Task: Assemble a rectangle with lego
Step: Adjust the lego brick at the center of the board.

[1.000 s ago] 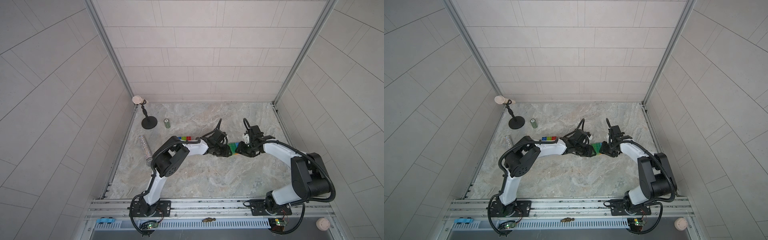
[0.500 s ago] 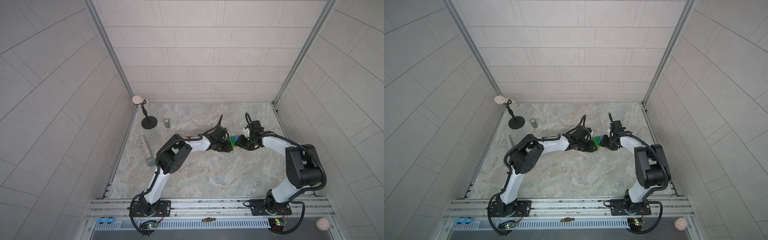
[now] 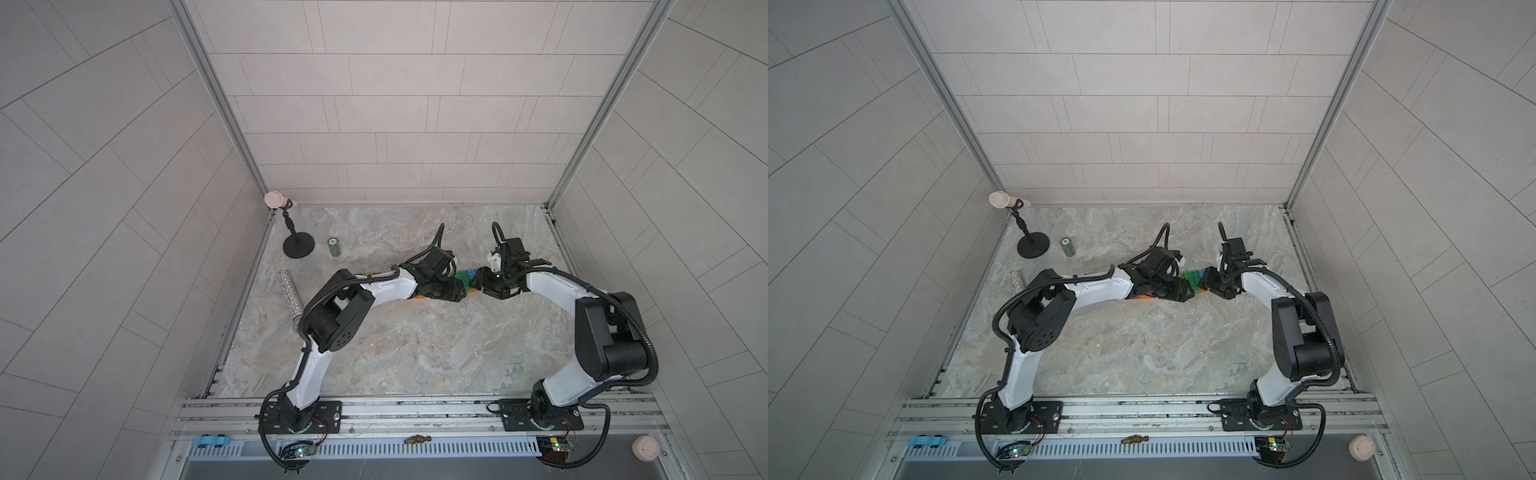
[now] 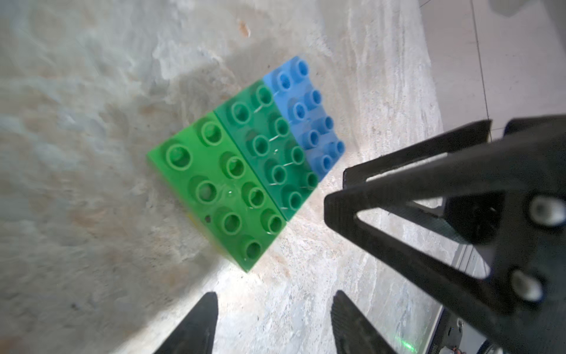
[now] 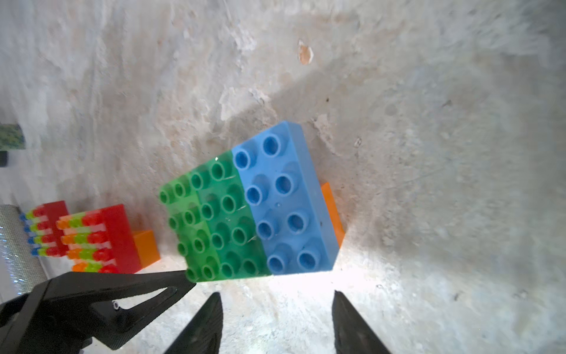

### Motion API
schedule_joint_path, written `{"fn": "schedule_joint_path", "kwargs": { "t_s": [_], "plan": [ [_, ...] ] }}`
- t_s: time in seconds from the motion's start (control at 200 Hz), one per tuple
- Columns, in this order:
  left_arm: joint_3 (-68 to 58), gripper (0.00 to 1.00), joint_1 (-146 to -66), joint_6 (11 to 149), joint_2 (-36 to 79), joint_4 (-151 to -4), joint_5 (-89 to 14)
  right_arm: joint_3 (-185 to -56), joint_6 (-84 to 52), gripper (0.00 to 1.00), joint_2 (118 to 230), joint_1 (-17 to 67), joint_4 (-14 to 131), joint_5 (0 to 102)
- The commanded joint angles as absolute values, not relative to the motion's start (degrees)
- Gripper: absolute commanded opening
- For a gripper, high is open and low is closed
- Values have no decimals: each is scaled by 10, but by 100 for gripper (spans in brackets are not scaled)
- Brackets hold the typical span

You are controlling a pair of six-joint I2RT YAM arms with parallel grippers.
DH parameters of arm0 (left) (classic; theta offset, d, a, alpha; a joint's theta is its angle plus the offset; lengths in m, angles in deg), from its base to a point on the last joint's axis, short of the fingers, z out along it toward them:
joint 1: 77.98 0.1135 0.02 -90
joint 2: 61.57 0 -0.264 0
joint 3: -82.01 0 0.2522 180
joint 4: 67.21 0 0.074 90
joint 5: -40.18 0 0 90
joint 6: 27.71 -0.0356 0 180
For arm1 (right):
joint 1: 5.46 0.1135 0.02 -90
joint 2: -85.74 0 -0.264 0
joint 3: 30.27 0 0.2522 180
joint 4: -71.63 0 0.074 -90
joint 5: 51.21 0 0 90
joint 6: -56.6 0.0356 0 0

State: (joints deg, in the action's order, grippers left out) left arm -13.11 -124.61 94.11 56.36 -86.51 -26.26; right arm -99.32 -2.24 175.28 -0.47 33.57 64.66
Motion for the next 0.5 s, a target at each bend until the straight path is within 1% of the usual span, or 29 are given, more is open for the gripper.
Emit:
{"fn": "schedule_joint_path", "kwargs": {
  "t_s": [0.0,0.07,0.135,0.175,0.235,0.255,0.265,0.325,0.35,0.39,0.44,0.495],
  "plan": [
    [-99,68,-1246,904,491,-874,-298,-1010,-37,62,1699,-20,295,625],
    [-64,68,-1247,888,448,-869,-323,-998,-38,64,1662,-26,297,581],
    [-13,69,-1247,861,386,-857,-376,-970,-33,68,1604,-24,318,482],
    [35,70,-1247,834,341,-837,-427,-938,-30,73,1560,-24,352,419],
    [121,73,-1247,783,267,-775,-528,-864,-61,84,1480,-20,459,341],
    [155,75,-1246,769,242,-742,-564,-834,-71,97,1459,-17,502,310],
    [169,76,-1246,755,232,-723,-581,-817,-74,99,1447,-17,522,293],
    [266,82,-1245,661,177,-592,-664,-730,-104,100,1406,-17,651,215],
    [298,85,-1241,625,162,-559,-696,-711,-123,100,1397,-18,678,189],
    [318,87,-1228,588,141,-551,-742,-710,-145,100,1389,-20,670,145],
    [327,87,-1199,564,114,-573,-792,-729,-169,100,1392,-25,613,96],
    [348,87,-1161,553,80,-574,-845,-725,-200,100,1403,-31,599,73]
  ]
}}
